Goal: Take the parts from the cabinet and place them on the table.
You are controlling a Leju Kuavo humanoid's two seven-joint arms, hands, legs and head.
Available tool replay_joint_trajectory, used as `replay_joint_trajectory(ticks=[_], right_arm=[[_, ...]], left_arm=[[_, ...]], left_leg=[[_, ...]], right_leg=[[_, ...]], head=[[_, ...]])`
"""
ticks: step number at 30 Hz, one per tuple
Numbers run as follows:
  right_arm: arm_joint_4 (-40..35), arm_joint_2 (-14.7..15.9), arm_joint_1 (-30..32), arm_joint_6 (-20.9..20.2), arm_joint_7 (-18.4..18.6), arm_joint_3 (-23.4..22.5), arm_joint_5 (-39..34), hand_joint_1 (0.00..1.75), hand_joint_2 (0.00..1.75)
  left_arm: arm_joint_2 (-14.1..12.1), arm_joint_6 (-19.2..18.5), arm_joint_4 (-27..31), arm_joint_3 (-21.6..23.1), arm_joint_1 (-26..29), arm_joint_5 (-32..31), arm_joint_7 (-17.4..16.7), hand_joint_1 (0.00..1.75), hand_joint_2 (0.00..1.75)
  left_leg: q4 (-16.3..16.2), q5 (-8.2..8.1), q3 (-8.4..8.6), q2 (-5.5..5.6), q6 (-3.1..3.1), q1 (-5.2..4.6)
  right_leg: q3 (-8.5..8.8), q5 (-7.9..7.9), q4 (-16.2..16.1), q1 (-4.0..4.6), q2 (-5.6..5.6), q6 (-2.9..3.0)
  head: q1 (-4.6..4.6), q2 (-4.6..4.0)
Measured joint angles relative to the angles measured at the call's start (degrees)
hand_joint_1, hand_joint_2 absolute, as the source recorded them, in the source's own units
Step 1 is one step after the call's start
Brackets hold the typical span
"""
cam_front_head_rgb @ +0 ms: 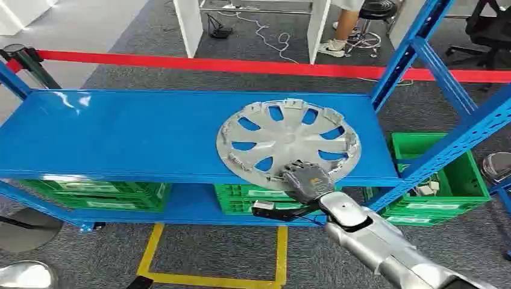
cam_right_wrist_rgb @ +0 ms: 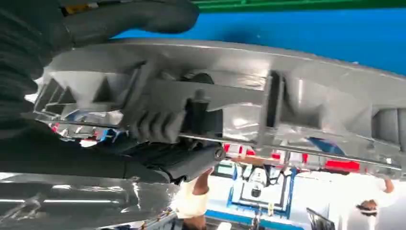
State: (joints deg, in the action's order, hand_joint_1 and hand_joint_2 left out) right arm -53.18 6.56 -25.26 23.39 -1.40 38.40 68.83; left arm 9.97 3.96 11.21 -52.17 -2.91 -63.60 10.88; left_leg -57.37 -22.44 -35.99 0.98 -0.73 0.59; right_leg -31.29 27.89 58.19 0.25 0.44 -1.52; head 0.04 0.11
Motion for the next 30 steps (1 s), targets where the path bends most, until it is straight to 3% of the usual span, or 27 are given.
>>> replay_joint_trajectory(ticks=[14,15,20,24,30], right_arm=[[-21.2,0.9,5.6,9.7,0.0,-2.4,2.9,1.75,1.75],[-22.8,1.0,5.7,10.4,0.0,-2.7,3.3,1.75,1.75],[-29.2,1.3,7.4,14.7,-0.5,-4.0,6.0,1.75,1.75],[-32.2,1.3,7.8,15.7,-0.6,-4.7,7.8,1.75,1.75],[-39.0,0.7,11.1,15.7,-6.4,-8.0,12.4,1.75,1.75]], left_arm=[[0.1,8.3,0.0,0.2,0.1,-4.7,1.1,0.0,0.0],[0.2,9.0,0.0,0.4,0.1,-5.4,1.1,0.0,1.75],[0.3,11.4,0.0,1.6,0.1,-7.4,1.2,0.0,1.75],[0.4,12.0,0.0,2.1,0.1,-8.0,1.2,0.0,1.75],[0.4,14.6,0.0,3.5,0.2,-10.1,1.7,0.0,1.75]], left_leg=[[0.0,-0.04,-0.01,-0.03,-0.05,0.01],[0.0,-0.04,-0.01,-0.03,-0.05,0.01],[0.0,-0.04,-0.03,-0.03,-0.05,0.01],[0.0,-0.04,-0.02,-0.03,-0.05,0.01],[0.0,-0.07,-0.04,-0.02,-0.09,0.01]], right_leg=[[-0.11,0.06,0.0,0.0,0.05,0.09],[-0.11,0.06,0.0,0.0,0.05,0.09],[-0.09,0.06,0.0,0.0,0.05,0.08],[-0.11,0.06,0.0,0.0,0.05,0.09],[-0.1,0.08,0.0,0.01,0.06,0.11]], head=[[-0.04,0.0],[0.0,0.0],[0.0,0.0],[-0.04,0.0],[-0.02,0.0]])
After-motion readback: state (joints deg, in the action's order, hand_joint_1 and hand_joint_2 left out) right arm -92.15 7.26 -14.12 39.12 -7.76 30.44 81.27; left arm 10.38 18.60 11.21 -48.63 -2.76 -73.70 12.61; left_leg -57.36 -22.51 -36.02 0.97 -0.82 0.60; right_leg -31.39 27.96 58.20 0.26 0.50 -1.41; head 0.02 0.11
